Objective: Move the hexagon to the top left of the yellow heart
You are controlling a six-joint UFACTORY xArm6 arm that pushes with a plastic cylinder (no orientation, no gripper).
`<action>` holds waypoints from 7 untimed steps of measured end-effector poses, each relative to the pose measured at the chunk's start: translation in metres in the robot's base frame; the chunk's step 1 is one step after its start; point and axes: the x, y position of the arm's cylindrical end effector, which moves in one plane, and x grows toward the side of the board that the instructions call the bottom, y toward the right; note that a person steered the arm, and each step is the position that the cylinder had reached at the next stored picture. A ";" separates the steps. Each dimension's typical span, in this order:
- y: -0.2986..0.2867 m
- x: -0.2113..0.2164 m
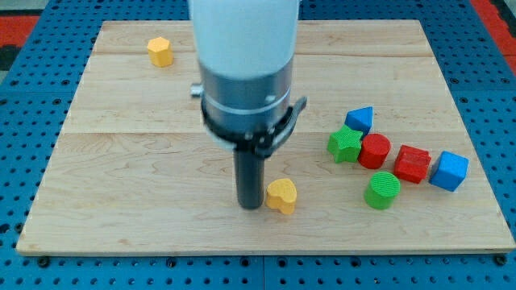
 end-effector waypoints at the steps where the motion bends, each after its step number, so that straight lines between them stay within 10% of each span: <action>1: 0.052 -0.010; 3: 0.081 -0.045; 7: -0.129 -0.024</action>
